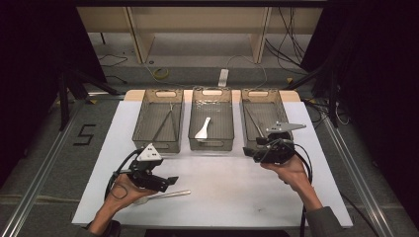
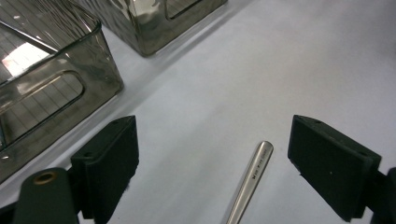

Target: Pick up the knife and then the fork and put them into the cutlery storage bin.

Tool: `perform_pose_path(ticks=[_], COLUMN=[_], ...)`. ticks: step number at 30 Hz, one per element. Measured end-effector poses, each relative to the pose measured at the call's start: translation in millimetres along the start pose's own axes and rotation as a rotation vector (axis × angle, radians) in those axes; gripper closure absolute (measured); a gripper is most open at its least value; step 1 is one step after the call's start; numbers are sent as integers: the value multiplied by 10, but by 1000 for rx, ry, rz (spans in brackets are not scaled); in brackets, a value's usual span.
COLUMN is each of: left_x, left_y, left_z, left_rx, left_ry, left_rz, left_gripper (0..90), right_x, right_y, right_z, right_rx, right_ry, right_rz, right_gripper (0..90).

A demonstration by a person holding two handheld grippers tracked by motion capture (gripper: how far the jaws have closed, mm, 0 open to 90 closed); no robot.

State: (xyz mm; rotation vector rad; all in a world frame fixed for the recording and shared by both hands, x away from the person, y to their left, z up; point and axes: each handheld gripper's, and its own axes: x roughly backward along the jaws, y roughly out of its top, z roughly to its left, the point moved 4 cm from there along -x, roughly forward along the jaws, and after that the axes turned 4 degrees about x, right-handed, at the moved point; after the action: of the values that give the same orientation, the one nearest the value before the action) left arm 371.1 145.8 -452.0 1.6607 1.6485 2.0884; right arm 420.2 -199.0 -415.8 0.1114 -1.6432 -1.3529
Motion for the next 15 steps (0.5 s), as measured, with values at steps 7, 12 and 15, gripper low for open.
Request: perform_pose_path(ticks=[7, 12, 15], left_x=[-6, -17, -21], left_y=[-12, -8, -7], left_z=[2, -31, -25], left_rx=[10, -1, -1], left_ry=[-3, -18, -19], left_rz=[26, 62, 85], left_gripper=[159, 159, 159], right_x=[90, 94, 98], right_y=[-138, -252, -298], right_z=[201, 258, 286], right_rx=[28, 21, 20], right_ry=[33, 31, 44], right_rz=[-60, -69, -77], right_gripper=[329, 307, 305])
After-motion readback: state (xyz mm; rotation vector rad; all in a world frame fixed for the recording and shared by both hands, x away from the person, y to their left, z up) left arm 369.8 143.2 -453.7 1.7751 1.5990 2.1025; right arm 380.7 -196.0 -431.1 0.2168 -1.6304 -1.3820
